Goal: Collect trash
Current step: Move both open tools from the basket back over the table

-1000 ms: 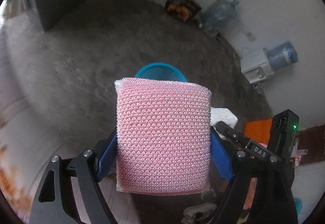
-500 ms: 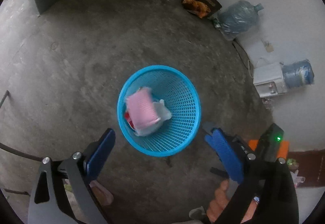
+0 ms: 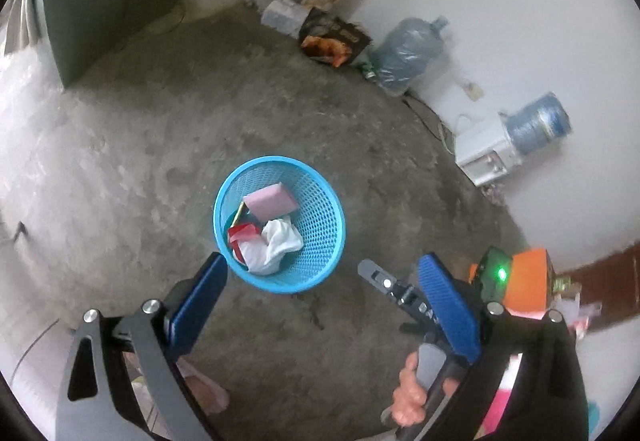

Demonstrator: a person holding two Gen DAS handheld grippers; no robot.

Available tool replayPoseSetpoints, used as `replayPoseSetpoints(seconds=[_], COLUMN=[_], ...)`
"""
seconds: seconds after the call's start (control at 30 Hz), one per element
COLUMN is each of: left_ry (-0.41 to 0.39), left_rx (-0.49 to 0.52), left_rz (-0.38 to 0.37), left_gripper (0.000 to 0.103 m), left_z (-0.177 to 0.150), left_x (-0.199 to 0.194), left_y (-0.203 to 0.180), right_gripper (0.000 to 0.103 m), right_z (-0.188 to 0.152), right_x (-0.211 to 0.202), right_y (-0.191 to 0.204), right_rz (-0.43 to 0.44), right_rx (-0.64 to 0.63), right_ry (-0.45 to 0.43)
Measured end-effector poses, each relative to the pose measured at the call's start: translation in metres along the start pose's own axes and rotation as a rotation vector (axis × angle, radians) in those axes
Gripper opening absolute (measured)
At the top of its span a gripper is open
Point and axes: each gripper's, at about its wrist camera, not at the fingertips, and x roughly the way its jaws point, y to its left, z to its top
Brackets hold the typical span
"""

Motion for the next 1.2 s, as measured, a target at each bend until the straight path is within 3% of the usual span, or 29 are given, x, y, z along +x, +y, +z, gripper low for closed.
replayPoseSetpoints(seconds=[0.13,0.27,0.47,0.63,0.87,0.97,1.07,1.1,1.2], left_ry=[-0.069,-0.154,-0.297,-0.474,-0.609,-0.673,-0.698,-0.703,-0.658], left_rx=[0.029,-0.004,-0.047,-0.088,-0.276,-0.387,-0.467,-0.476,-0.492], left_rz=[0.042,0.080,0.170,0.270,0.325,0.317,0.336,0.361,0.575], left_gripper=[0.094,0.094,0.094,0.095,0.095,0.095,0.095,0.095,0.095], left_z=[-0.027,-0.061,-0.131,-0.202,-0.309,-0.343,-0.357,-0.359,-0.359], left_x=[-0.058,-0.118,-0.212,-0.282,-0.336,-0.351,-0.360,-0.363,-0.366], left_y=[-0.001,0.015,0.048,0.075,0.123,0.144,0.156,0.157,0.164], right_gripper=[0.074,0.075,0.078,0.079,0.079,0.079,0.079,0.079,0.079], right_z=[-0.017,-0.036,-0.061,-0.087,-0.147,-0.185,-0.230,-0.244,-0.274], right_x=[-0.018,-0.040,-0.063,-0.065,-0.049,-0.035,-0.018,-0.011,0.004], right_y=[0.010,0.035,0.084,0.135,0.221,0.248,0.271,0.277,0.292], right_rz=[0.005,0.047,0.167,0.278,0.473,0.564,0.626,0.632,0.630], right_rx=[-0.028,-0.081,-0.150,-0.229,-0.368,-0.362,-0.350,-0.347,-0.342], right_ry=[0.025,0.041,0.058,0.127,0.344,0.471,0.609,0.650,0.747])
